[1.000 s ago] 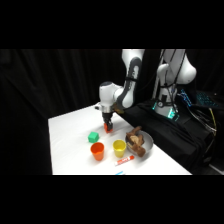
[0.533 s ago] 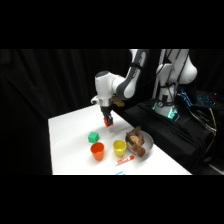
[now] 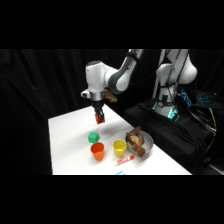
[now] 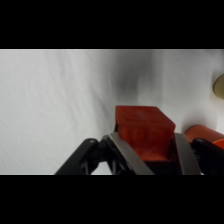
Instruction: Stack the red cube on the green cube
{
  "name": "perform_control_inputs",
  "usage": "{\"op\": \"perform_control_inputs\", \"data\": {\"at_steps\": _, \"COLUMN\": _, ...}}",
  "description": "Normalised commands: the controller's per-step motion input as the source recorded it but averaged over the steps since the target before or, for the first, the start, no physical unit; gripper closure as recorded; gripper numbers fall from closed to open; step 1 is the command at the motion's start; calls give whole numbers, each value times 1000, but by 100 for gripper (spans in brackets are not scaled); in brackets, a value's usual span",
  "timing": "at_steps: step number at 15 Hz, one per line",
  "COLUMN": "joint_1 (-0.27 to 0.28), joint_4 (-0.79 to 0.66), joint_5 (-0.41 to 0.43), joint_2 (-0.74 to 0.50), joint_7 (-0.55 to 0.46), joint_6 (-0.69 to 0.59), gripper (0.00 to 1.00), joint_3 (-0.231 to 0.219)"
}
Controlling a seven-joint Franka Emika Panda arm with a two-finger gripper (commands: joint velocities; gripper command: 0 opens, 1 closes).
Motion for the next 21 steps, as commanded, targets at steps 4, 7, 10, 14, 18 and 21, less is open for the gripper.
{"op": "perform_control_inputs", "data": {"at_steps": 4, "joint_1": -99, "joint_4": 340, "joint_5": 192, "joint_2": 200, "joint_7": -159, "joint_6": -97, "gripper": 74, "joint_3": 134}}
{"op": "perform_control_inputs", "data": {"at_steps": 7, "joint_1": -106, "joint_4": 330, "joint_5": 180, "joint_2": 247, "joint_7": -169, "joint_6": -52, "gripper": 74, "joint_3": 128}}
{"op": "perform_control_inputs", "data": {"at_steps": 10, "joint_1": -116, "joint_4": 321, "joint_5": 140, "joint_2": 271, "joint_7": -176, "joint_6": 9, "gripper": 74, "joint_3": 103}}
{"op": "perform_control_inputs", "data": {"at_steps": 14, "joint_1": -125, "joint_4": 277, "joint_5": 135, "joint_2": 226, "joint_7": -190, "joint_6": 25, "gripper": 74, "joint_3": 102}}
{"op": "perform_control_inputs", "data": {"at_steps": 18, "joint_1": -122, "joint_4": 203, "joint_5": 161, "joint_2": 141, "joint_7": -206, "joint_6": 21, "gripper": 74, "joint_3": 121}}
{"op": "perform_control_inputs", "data": {"at_steps": 21, "joint_1": -98, "joint_4": 154, "joint_5": 159, "joint_2": 92, "joint_7": -198, "joint_6": 28, "gripper": 74, "joint_3": 116}}
